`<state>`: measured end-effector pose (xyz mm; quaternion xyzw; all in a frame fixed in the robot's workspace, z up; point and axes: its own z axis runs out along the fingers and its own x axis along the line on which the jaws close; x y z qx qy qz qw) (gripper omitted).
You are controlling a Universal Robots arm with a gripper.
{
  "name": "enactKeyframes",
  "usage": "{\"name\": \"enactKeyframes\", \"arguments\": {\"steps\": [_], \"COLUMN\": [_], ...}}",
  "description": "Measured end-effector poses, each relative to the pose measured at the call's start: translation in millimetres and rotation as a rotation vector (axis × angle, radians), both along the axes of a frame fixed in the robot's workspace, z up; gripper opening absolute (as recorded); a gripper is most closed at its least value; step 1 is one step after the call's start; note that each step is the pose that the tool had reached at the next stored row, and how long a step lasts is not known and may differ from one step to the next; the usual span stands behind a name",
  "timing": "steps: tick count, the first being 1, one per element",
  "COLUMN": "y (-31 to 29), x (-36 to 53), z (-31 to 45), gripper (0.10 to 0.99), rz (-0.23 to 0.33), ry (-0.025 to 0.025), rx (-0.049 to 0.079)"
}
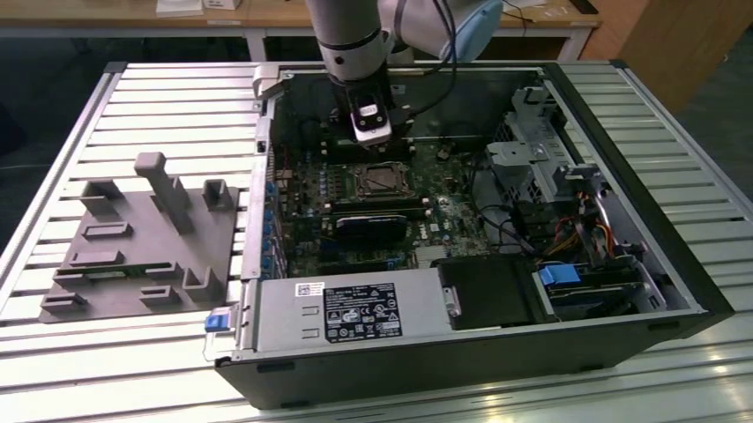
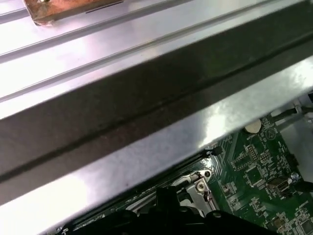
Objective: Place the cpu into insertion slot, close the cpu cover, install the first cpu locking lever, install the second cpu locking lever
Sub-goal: 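Install the first cpu locking lever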
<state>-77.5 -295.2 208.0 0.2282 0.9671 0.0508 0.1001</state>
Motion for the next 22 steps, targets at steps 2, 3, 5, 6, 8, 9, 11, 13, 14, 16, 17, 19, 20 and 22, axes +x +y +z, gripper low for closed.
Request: {"name": "enactKeyframes", "arguments": {"steps": [2,3,5,6,8,9,11,13,14,16,17,19,20,22], "y": [-1.2,-2.3,-5.0,-6.6,-10.0,-11.7,-15.3,-22.9,-24.5,-27.6,-28.6,-29.1,-29.2,-29.3], "x": [0.7,0.9,1.2,1.2,1.3,1.3,1.4,1.7,1.8,2.0,2.0,2.1,2.1,2.0], "z": [-0.3,-0.3,-0.6,-0.8,-1.0,-1.0,-1.2,-1.6,-1.7,-1.9,-2.0,-2.2,-2.3,-2.6], "gripper": [0.106,0.106,0.106,0.106,0.106,0.106,0.106,0.106,0.106,0.106,0.106,0.106,0.106,0.106], "rz": [0.000,0.000,0.000,0.000,0.000,0.000,0.000,-0.001,-0.001,-0.001,-0.001,-0.001,-0.001,-0.001], "ry": [0.0089,0.0125,0.0167,0.0179,0.0195,0.0203,0.0220,0.0257,0.0267,0.0288,0.0298,0.0328,0.0363,0.0475], "rx": [-0.005,-0.007,-0.009,-0.009,-0.010,-0.011,-0.012,-0.014,-0.015,-0.016,-0.017,-0.019,-0.021,-0.027]}}
